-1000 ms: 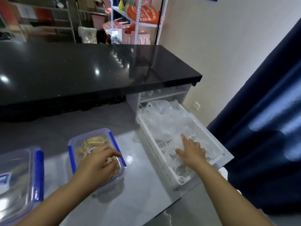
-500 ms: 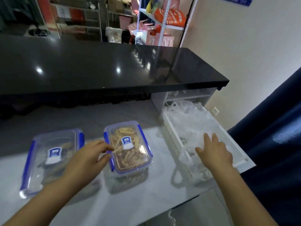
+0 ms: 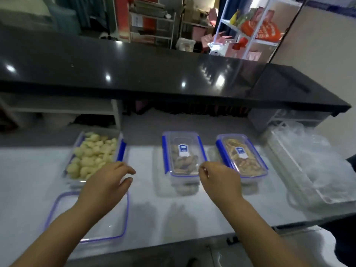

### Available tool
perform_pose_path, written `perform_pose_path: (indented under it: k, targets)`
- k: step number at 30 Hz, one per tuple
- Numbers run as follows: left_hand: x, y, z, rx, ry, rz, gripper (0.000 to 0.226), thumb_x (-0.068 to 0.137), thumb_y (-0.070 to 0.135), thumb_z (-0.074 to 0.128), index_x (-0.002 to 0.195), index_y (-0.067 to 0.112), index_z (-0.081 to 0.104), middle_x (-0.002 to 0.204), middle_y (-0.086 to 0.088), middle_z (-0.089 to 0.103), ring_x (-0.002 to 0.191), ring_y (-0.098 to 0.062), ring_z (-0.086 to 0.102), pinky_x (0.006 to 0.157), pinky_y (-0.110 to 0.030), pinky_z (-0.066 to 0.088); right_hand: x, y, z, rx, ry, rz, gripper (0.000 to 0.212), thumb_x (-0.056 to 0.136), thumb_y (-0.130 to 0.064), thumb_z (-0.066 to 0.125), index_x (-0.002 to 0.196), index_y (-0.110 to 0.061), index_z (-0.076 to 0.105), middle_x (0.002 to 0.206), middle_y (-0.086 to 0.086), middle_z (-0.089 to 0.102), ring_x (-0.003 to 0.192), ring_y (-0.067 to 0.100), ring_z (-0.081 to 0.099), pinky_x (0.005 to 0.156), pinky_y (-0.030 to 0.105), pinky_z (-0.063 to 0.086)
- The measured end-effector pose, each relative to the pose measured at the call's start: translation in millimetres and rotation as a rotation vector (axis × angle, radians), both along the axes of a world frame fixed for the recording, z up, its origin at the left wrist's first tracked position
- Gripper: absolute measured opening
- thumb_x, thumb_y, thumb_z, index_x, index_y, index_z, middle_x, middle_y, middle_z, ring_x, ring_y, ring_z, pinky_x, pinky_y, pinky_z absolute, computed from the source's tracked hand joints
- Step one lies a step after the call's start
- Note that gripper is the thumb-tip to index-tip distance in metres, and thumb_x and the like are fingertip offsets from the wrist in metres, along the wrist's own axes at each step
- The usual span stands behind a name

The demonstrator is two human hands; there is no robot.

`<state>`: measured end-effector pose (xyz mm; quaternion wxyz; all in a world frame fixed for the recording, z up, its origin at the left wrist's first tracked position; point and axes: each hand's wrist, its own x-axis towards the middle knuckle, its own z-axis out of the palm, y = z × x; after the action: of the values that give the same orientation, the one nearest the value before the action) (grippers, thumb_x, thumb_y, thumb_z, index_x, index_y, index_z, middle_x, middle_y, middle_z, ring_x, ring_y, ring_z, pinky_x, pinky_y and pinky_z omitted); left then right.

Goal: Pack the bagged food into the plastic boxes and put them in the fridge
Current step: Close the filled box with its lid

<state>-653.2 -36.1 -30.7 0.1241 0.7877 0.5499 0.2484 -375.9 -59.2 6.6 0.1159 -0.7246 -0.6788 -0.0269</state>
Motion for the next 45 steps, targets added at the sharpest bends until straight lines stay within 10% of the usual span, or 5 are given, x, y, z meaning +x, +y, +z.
perform_pose_path:
  k: [10, 17, 30, 39, 45]
  targets:
    - [-169, -67, -51, -0.301, 0.02, 0.42, 0.036, 0.083, 0.011, 0.062, 0.119, 0.012, 0.06, 0.112, -0.01, 0.058, 0.104, -0.028, 0.052, 0.081, -0.036, 0.044, -198, -28, -77, -0.46, 0.228, 0.094, 0.039, 0.095, -0.038, 0.045, 0.126, -0.016, 0.051, 0.125, 0.004, 0.053, 0.108, 0.022, 0.057, 0.086, 0.032, 0.046]
    - [-192, -85, -58, -0.466, -0.157, 0.508, 0.033, 0.084, 0.01, 0.053, 0.116, 0.014, 0.058, 0.103, -0.006, 0.059, 0.09, -0.023, 0.058, 0.074, -0.031, 0.046, -226, -40, -88, -0.469, 0.604, -0.039, 0.027, 0.089, -0.021, 0.055, 0.115, -0.012, 0.054, 0.092, 0.001, 0.057, 0.078, 0.017, 0.055, 0.068, 0.026, 0.044]
    - [-194, -50, 20, -0.069, -0.428, 0.592, 0.031, 0.085, 0.009, 0.055, 0.109, 0.025, 0.065, 0.087, 0.007, 0.06, 0.075, -0.006, 0.057, 0.07, -0.028, 0.042, -223, 9, -24, -0.078, 1.318, 0.077, 0.026, 0.095, -0.005, 0.047, 0.107, -0.022, 0.064, 0.085, -0.001, 0.068, 0.073, 0.007, 0.064, 0.064, 0.016, 0.051]
    - [-161, 39, 60, -0.305, -1.137, 0.5, 0.02, 0.096, 0.032, 0.046, 0.09, 0.021, 0.061, 0.093, -0.004, 0.062, 0.087, -0.02, 0.062, 0.081, -0.034, 0.052, -200, 55, 14, 0.418, 0.658, 0.65, 0.029, 0.093, -0.024, 0.051, 0.115, -0.009, 0.062, 0.106, 0.004, 0.061, 0.098, 0.013, 0.058, 0.082, 0.021, 0.048]
    - [-135, 59, 46, -0.443, -1.091, 0.483, 0.02, 0.091, 0.024, 0.056, 0.104, 0.01, 0.061, 0.096, -0.012, 0.068, 0.084, -0.023, 0.068, 0.066, -0.031, 0.055, -202, 78, -24, 0.602, 0.163, 0.915, 0.023, 0.093, -0.031, 0.055, 0.106, -0.013, 0.062, 0.095, 0.007, 0.069, 0.088, 0.017, 0.057, 0.076, 0.028, 0.046]
